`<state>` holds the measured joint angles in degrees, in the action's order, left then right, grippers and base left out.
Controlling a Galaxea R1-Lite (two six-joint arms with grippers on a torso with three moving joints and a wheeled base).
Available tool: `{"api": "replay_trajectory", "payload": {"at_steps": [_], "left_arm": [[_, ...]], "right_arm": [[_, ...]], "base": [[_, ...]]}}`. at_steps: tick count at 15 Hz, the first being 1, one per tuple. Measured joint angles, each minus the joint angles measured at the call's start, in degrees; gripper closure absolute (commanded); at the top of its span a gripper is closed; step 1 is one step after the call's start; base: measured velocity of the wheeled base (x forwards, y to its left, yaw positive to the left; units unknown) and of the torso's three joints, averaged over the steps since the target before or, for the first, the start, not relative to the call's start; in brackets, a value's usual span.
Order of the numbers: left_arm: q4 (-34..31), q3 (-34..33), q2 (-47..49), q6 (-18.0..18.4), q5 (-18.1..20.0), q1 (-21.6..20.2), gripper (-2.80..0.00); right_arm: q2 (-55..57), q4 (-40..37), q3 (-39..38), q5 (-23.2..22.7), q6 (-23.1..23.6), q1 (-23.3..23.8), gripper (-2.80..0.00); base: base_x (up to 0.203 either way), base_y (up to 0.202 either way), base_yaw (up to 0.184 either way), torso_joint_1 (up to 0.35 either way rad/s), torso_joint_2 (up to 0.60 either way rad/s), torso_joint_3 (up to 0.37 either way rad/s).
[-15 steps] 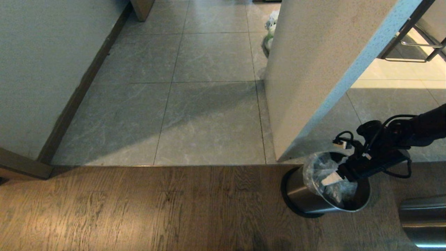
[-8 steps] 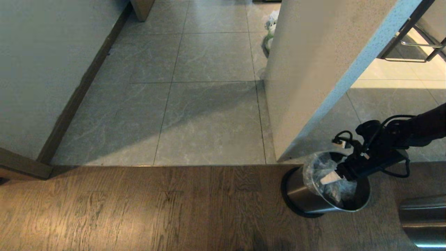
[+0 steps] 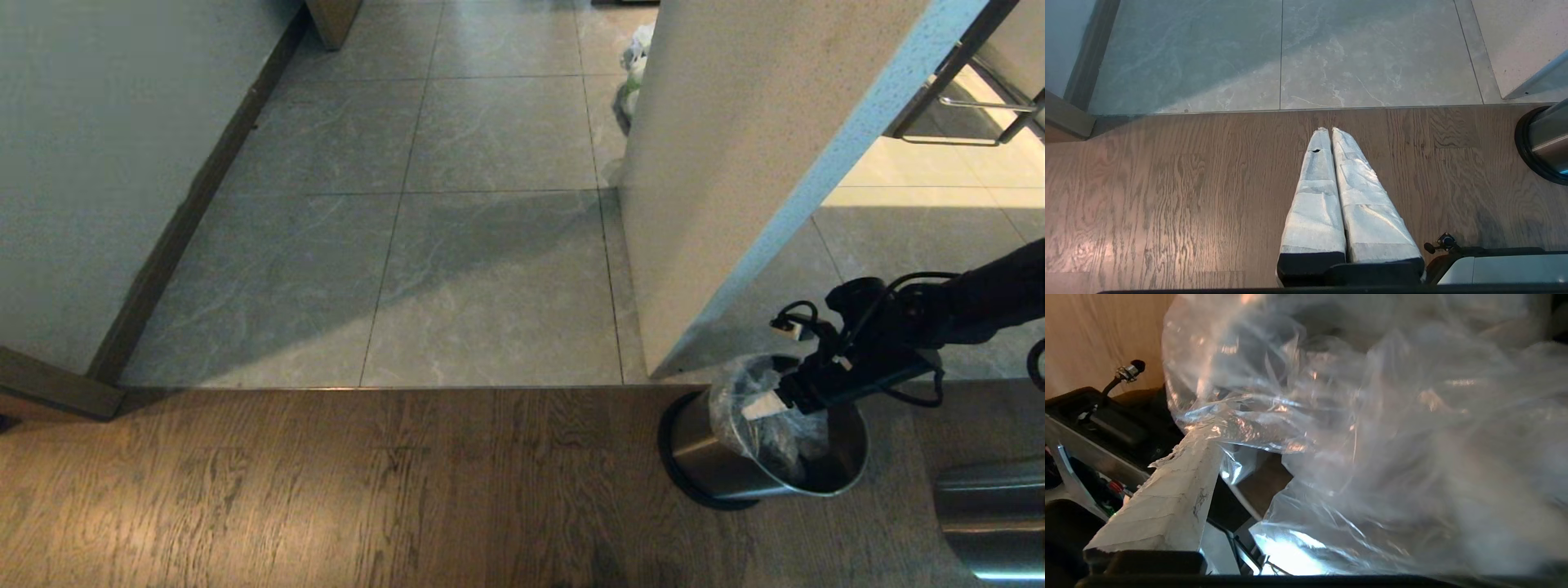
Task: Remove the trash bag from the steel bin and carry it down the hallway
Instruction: Pick up the trash bag
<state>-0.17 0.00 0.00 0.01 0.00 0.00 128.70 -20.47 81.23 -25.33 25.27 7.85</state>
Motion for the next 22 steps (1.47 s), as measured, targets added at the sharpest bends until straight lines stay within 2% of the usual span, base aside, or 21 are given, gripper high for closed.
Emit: {"api": "replay_trajectory", "payload": {"at_steps": [16, 22], "left_arm": [[0.01, 0.00, 0.00, -0.01, 0.00, 0.00, 0.00], [0.01, 0.00, 0.00, -0.01, 0.00, 0.00, 0.00]], "right_arm": [[6.09, 3.94, 5.11, 0.65, 0.46, 0.59, -2.80], [7.16, 3.09, 6.01, 1.94, 0.53, 0.42, -2.80]], "base": [[0.000, 0.000, 0.000, 0.000, 0.00, 0.000], [0.000, 0.000, 0.000, 0.000, 0.00, 0.000]]}}
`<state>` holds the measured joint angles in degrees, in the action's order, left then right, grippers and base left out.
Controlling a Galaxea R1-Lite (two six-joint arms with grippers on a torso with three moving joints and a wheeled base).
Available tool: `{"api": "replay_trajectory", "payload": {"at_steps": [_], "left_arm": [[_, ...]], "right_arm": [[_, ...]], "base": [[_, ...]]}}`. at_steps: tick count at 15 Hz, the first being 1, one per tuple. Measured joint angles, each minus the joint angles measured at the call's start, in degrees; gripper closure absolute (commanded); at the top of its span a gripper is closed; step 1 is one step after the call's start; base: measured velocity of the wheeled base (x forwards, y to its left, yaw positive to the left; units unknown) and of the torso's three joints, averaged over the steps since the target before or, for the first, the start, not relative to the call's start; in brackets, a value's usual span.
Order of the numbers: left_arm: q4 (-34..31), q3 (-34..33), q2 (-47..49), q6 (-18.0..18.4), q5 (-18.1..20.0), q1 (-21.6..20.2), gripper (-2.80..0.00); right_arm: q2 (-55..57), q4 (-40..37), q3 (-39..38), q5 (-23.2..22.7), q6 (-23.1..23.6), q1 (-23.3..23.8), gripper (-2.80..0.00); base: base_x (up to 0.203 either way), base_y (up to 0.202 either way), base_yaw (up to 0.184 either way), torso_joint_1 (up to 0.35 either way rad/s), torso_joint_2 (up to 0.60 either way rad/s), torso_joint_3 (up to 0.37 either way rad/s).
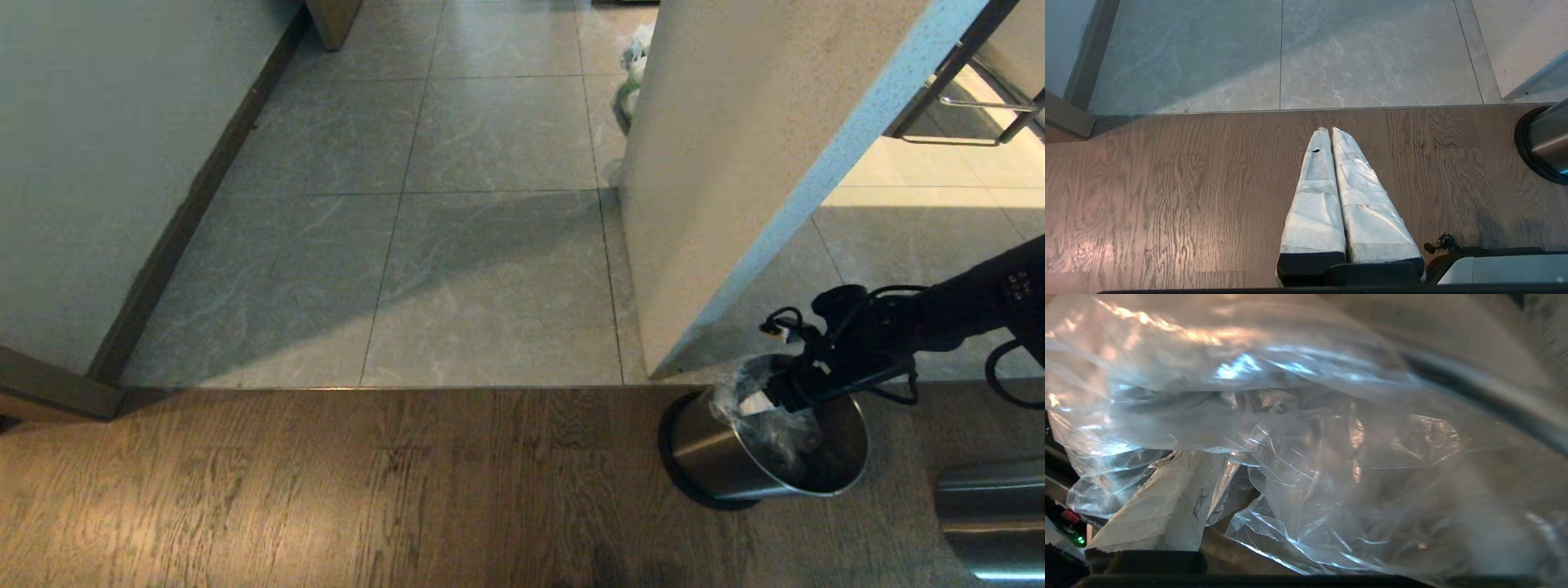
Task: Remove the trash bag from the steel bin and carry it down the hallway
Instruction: Pick up the trash bag
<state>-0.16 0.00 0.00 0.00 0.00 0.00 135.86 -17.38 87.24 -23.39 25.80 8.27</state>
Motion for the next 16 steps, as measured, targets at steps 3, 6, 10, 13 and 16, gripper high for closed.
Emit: {"api": "replay_trajectory", "payload": {"at_steps": [3, 6, 10, 13, 16], "left_arm": [[-0.02, 0.00, 0.00, 0.00, -0.02, 0.00, 0.00], [-0.02, 0.00, 0.00, 0.00, 0.00, 0.00, 0.00], [0.00, 0.00, 0.00, 0.00, 0.00, 0.00, 0.00], [-0.05, 0.00, 0.00, 0.00, -0.02, 0.00, 0.00], [-0.02, 0.00, 0.00, 0.02, 0.00, 0.00, 0.00]], "right_arm": [[-0.02, -0.77, -0.20, -0.02, -0.42, -0.39, -2.80], [-0.30, -2.19, -0.63, -0.26, -0.47, -0.94, -2.80], [-0.39, -2.51, -0.83, -0.91, -0.69, -1.93, -2.80], [-0.34, -2.47, -0.88, -2.11, -0.88, -2.38, 0.00], [-0.30, -2.47, -0.88, -2.45, -0.77, -2.54, 0.00]], "base": [[0.000, 0.000, 0.000, 0.000, 0.00, 0.000], [0.000, 0.000, 0.000, 0.000, 0.00, 0.000], [0.000, 0.000, 0.000, 0.000, 0.00, 0.000], [0.000, 0.000, 0.000, 0.000, 0.00, 0.000], [0.000, 0.000, 0.000, 0.000, 0.00, 0.000]]}}
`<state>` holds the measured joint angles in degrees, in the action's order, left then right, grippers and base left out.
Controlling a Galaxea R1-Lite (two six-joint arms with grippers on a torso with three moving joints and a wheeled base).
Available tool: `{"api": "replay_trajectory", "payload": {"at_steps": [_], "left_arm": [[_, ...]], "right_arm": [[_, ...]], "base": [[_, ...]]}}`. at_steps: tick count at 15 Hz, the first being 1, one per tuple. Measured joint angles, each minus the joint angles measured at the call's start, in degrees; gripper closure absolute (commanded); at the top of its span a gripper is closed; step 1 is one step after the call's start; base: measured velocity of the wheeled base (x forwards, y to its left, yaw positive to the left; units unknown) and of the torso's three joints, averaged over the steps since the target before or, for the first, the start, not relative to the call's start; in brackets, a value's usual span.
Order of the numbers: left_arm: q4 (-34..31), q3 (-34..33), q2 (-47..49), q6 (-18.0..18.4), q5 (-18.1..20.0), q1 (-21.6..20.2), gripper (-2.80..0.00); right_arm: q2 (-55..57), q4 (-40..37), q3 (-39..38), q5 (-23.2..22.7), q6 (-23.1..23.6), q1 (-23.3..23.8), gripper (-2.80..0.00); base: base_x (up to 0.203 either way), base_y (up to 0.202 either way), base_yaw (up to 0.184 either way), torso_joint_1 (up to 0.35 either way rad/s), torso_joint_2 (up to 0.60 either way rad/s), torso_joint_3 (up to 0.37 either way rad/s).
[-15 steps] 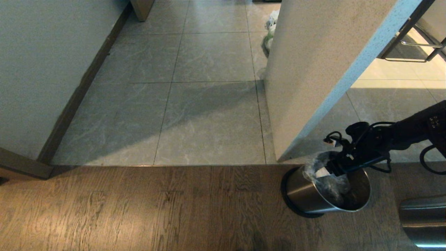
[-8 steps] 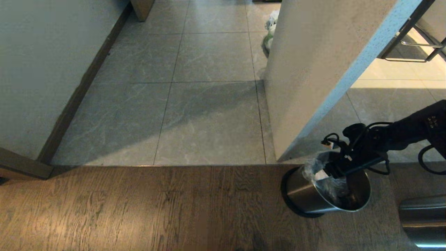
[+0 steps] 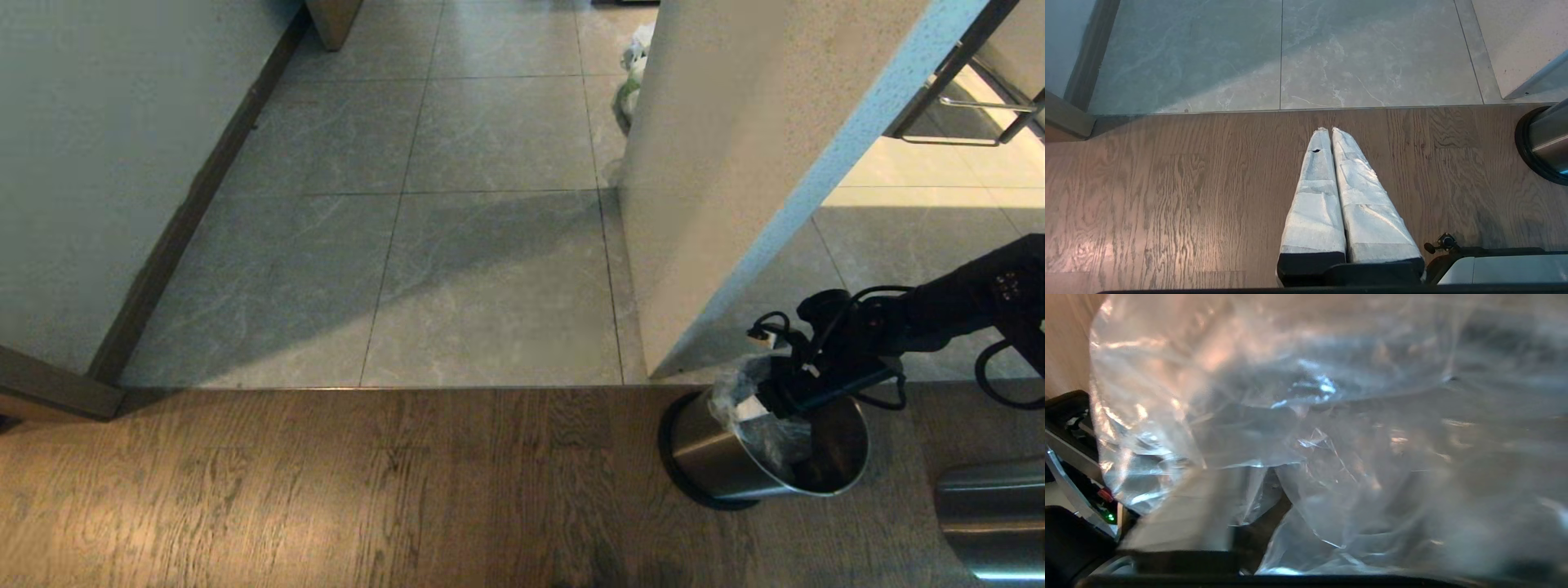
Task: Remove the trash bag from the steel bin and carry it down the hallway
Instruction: Pick up the trash bag
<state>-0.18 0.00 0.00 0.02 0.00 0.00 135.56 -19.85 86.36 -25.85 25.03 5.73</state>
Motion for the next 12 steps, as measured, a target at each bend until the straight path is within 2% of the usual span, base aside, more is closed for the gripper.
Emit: {"api": "replay_trajectory", "payload": {"at_steps": [12], "left_arm": [[0.00, 0.00, 0.00, -0.01, 0.00, 0.00, 0.00]], "right_arm": [[-0.58, 0.56, -0.05, -0.01, -0.65, -0.26, 0.00]], "base": [[0.000, 0.000, 0.000, 0.000, 0.00, 0.000]]}}
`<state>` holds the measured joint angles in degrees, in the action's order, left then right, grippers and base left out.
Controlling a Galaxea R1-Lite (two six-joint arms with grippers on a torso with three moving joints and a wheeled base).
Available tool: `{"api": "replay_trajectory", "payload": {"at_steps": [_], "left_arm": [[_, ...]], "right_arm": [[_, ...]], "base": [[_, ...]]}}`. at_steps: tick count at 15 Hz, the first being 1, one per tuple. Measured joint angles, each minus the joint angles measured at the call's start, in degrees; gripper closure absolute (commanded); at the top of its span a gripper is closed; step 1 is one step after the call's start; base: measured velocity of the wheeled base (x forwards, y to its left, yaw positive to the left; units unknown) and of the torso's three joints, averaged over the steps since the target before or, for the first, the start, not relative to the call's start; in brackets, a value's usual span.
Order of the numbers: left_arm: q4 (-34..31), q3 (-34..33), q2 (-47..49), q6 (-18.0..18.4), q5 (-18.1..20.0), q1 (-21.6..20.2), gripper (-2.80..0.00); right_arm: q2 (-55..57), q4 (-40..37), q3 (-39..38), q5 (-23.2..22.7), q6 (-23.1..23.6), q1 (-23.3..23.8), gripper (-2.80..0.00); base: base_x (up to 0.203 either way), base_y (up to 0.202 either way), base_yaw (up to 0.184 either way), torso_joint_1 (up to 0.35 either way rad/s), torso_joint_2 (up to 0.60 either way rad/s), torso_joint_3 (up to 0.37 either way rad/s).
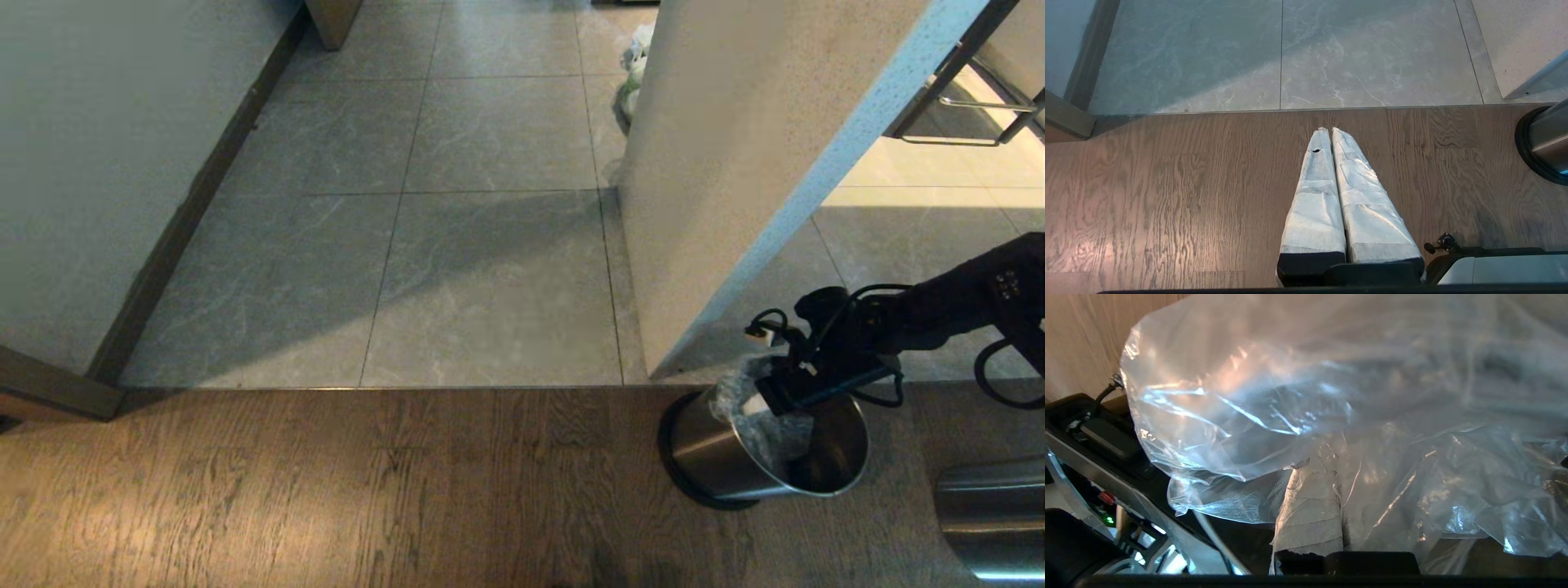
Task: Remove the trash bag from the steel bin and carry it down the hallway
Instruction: Pick up the trash bag
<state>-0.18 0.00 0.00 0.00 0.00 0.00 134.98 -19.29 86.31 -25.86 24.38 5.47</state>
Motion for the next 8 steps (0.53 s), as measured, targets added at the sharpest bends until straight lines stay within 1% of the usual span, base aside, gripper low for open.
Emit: {"api": "replay_trajectory", "payload": {"at_steps": [3, 8], "left_arm": [[0.00, 0.00, 0.00, 0.00, 0.00, 0.00, 0.00], [0.02, 0.00, 0.00, 0.00, -0.05, 0.00, 0.00]], "right_arm": [[-2.38, -0.44, -0.68, -0.01, -1.36, 0.28, 0.00], [-10.88, -0.80, -5.26, 0.12, -1.10, 1.93, 0.00]], "base": [[0.000, 0.000, 0.000, 0.000, 0.00, 0.000], [0.000, 0.000, 0.000, 0.000, 0.00, 0.000]]}}
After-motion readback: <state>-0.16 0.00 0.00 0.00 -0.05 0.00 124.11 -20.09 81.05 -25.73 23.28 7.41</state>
